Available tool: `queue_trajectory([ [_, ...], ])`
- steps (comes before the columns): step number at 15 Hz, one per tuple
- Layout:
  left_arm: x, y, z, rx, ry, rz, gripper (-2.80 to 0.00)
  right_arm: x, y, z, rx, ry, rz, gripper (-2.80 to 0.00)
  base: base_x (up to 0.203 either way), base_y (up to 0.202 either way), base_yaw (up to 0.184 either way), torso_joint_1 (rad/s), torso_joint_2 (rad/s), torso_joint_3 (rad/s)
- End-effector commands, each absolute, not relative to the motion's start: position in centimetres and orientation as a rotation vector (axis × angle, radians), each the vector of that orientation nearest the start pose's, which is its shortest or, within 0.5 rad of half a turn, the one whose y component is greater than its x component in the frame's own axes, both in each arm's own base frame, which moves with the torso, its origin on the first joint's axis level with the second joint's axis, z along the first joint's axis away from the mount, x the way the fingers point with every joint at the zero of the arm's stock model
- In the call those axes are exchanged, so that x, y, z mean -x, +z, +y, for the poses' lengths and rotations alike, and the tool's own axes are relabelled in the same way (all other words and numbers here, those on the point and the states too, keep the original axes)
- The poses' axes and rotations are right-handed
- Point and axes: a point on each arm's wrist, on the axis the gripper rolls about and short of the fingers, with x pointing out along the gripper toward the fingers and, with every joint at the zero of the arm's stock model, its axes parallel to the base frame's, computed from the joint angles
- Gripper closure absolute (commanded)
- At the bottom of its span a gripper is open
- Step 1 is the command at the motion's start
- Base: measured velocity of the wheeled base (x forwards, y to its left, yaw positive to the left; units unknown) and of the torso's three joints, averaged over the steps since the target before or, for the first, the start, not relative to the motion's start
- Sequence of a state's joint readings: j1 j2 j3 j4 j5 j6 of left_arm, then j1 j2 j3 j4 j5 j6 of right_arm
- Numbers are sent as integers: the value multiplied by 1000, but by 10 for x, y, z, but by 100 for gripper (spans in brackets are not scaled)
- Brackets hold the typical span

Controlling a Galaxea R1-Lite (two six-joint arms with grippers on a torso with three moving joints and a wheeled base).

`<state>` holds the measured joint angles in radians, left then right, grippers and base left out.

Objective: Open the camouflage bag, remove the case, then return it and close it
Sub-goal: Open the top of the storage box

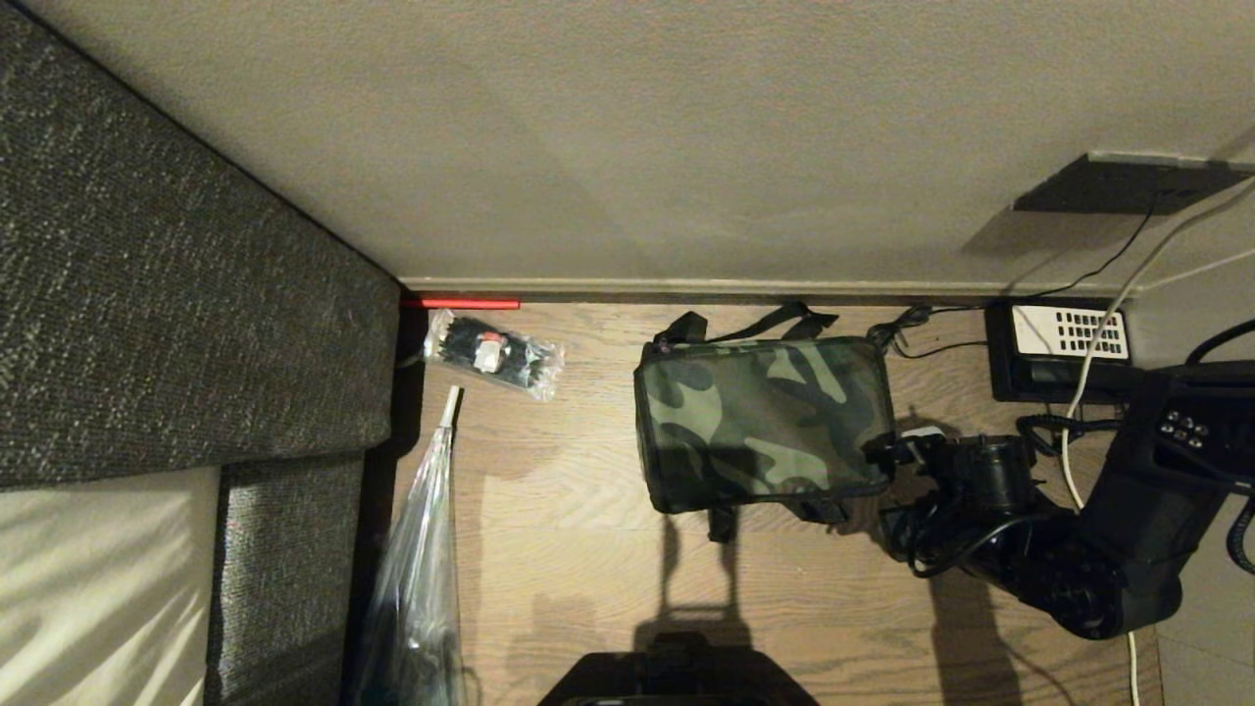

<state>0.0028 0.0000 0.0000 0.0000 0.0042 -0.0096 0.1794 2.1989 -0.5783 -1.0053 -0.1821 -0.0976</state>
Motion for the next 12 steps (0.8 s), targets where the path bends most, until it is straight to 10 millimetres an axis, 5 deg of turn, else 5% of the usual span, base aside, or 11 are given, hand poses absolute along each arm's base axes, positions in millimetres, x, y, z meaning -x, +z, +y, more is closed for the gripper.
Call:
queue_trajectory([
  [1,23,75,0,11,8,0,0,-324,6,51,203,17,599,0,0,0,0,0,0,0],
  [12,23,75,0,11,8,0,0,-330,13,39,206,-16,571,0,0,0,0,0,0,0],
])
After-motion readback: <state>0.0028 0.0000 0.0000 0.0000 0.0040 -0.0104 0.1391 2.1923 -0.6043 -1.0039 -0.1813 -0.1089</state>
